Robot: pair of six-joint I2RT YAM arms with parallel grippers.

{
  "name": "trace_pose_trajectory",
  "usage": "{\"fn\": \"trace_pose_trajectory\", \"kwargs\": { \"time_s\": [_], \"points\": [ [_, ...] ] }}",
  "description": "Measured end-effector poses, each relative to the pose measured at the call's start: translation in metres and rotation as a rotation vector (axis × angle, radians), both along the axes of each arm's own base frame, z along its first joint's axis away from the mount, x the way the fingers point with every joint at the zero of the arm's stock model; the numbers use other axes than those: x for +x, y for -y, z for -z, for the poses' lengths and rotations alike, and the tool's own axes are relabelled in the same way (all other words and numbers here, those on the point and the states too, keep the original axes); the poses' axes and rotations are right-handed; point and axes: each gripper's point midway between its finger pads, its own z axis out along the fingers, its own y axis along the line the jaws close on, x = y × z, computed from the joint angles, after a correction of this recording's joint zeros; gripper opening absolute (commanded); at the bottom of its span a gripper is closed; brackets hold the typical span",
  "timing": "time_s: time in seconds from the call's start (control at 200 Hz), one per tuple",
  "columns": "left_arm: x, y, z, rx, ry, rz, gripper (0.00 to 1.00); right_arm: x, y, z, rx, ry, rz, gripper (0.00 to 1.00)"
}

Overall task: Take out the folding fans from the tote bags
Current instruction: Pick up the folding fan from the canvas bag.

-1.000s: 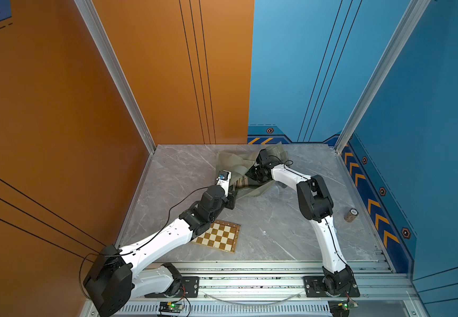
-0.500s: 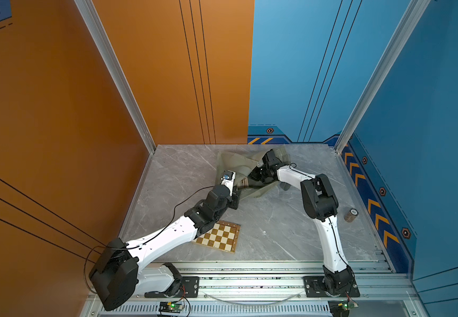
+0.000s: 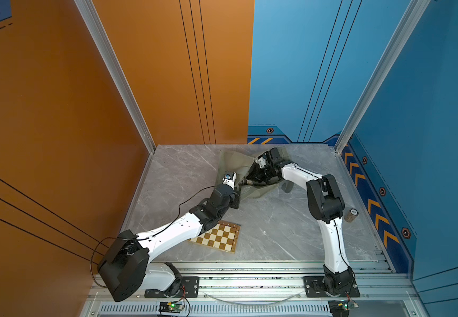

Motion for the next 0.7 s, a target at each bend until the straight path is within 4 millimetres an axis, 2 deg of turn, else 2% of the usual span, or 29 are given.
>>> {"fn": "trace_pose_trajectory", "kwargs": {
  "time_s": [0.451,0.586,0.701],
  "points": [
    [0.002,-0.002,0.004,-0.007,-0.012,-0.013,0.00,0.002,0.000,-0.002,-0.011,0.055,-0.028,0.00],
    [0.016,-0.005,-0.004,-0.020,-0.016,-0.046,0.00,-0.002,-0.001,-0.023,-0.010,0.152,-0.098,0.00],
    [0.033,-0.008,-0.016,-0.025,-0.015,-0.079,0.00,-0.006,0.000,-0.051,-0.016,0.265,-0.159,0.00]
  ]
}}
